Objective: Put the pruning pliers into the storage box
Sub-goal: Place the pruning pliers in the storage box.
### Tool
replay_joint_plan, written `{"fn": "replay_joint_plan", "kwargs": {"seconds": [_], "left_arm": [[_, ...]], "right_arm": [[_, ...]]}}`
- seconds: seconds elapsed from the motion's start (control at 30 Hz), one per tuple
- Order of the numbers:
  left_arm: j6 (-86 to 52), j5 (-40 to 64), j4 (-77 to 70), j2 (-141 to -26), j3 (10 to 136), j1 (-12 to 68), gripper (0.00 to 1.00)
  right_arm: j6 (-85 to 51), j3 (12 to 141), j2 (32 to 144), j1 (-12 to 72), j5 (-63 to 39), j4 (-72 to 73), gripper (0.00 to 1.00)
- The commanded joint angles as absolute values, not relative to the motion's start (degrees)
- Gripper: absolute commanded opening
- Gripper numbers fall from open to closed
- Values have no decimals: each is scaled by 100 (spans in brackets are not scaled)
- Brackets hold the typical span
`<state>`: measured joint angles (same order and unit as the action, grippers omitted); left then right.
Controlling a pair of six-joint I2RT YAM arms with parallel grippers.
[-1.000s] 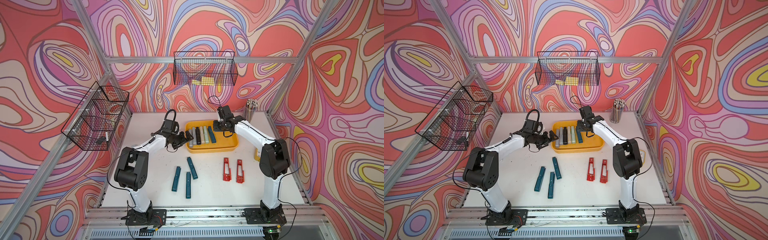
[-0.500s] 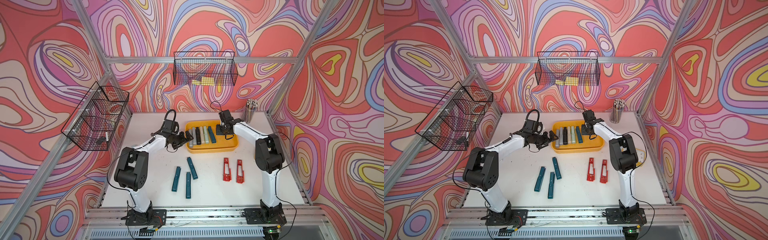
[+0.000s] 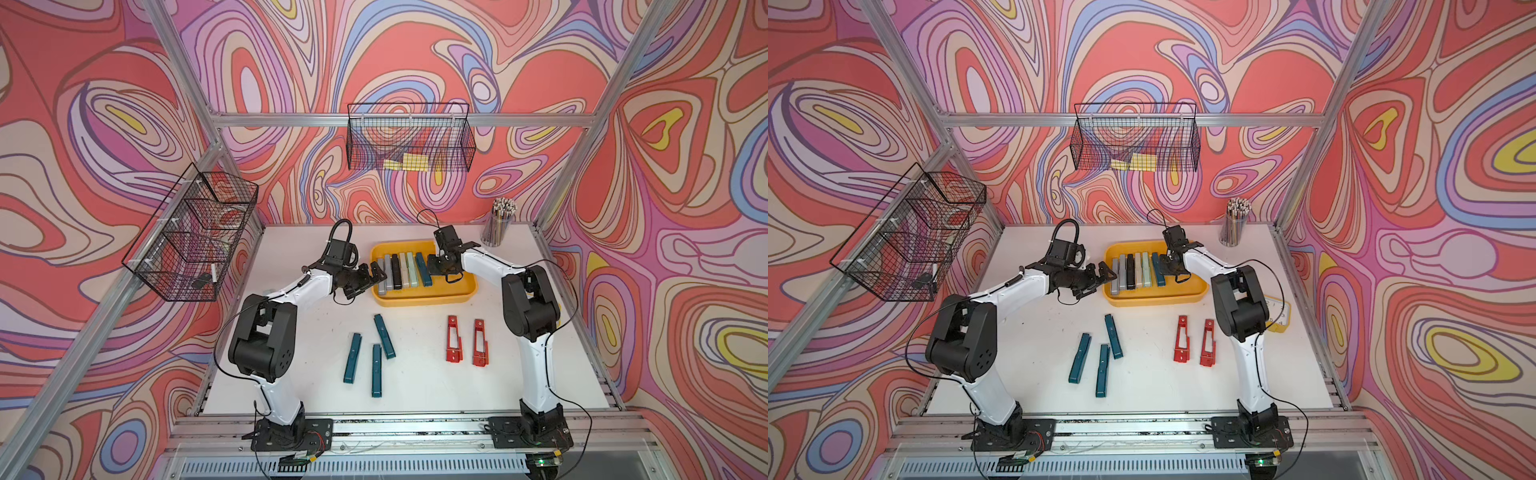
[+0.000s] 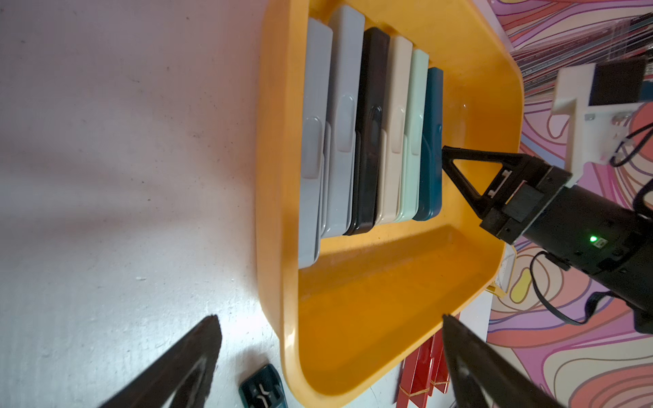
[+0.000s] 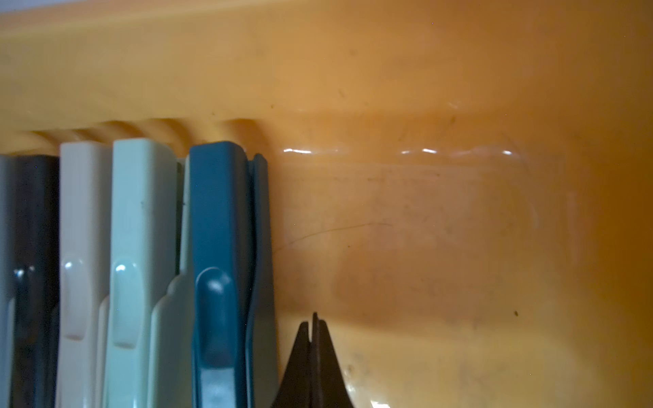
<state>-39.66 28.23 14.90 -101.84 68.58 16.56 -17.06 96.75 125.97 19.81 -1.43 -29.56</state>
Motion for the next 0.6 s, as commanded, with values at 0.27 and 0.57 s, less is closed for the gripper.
{"fn": "replay_joint_plan", "kwargs": {"seconds": [0.27,0.57], "left_arm": [[-3938,2760,1597,-10178,6943,1672,99],[-3946,2760,1583,-10169,6935,1679,99]], "right_arm": [[-1775,9572,12709,1960,-626,-2709,0],[-1775,9545,12744,1969,-669,-2742,0]]}}
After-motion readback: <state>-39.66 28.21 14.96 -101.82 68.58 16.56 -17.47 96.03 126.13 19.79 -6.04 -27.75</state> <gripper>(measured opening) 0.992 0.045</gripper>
